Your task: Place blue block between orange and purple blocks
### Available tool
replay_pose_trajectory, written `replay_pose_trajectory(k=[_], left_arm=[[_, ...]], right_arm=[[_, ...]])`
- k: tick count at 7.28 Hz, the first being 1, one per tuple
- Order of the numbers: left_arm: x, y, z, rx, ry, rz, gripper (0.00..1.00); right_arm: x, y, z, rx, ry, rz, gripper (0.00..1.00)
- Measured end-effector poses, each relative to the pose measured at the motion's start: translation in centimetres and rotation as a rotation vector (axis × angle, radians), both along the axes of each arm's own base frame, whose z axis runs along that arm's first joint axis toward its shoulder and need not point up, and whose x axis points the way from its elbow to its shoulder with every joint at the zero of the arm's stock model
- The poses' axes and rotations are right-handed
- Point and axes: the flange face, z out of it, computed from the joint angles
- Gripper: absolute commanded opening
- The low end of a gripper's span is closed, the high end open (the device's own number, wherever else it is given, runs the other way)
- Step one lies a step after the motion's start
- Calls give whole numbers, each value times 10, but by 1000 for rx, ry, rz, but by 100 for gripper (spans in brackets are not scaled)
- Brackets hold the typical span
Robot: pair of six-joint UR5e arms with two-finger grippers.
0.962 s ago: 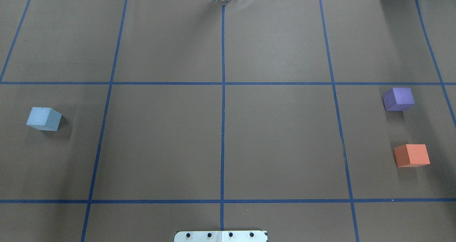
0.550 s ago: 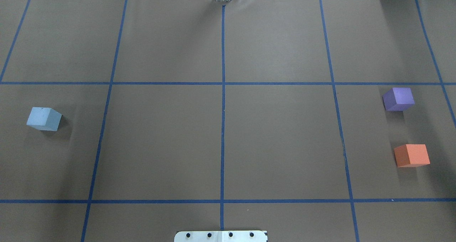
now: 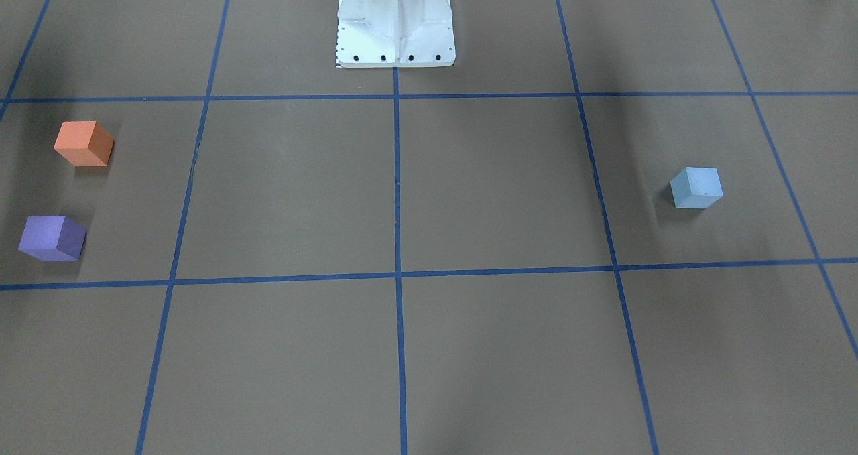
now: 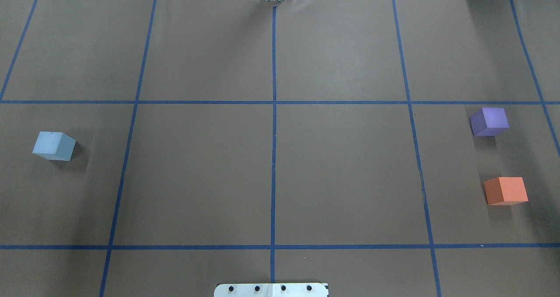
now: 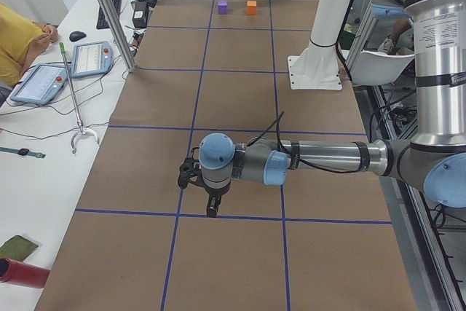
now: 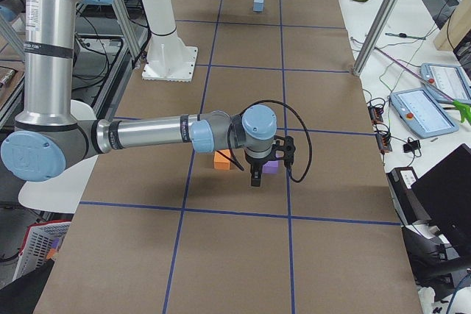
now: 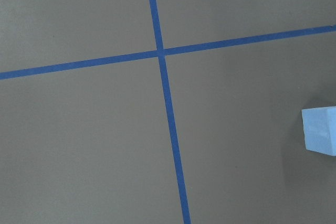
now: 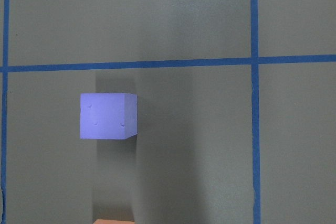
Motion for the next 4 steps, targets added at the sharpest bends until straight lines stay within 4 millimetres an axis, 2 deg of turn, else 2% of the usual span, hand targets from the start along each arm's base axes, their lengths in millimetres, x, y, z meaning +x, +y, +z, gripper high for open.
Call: replay_pose_trajectory(k=[2, 4], left_arm=[[43, -6, -10, -34, 36, 6, 100], [104, -8, -32, -36, 90, -15, 100]], right_arm=[[-1, 0, 1, -3, -3, -1, 100], [-1, 1, 4, -9, -6, -2, 100]])
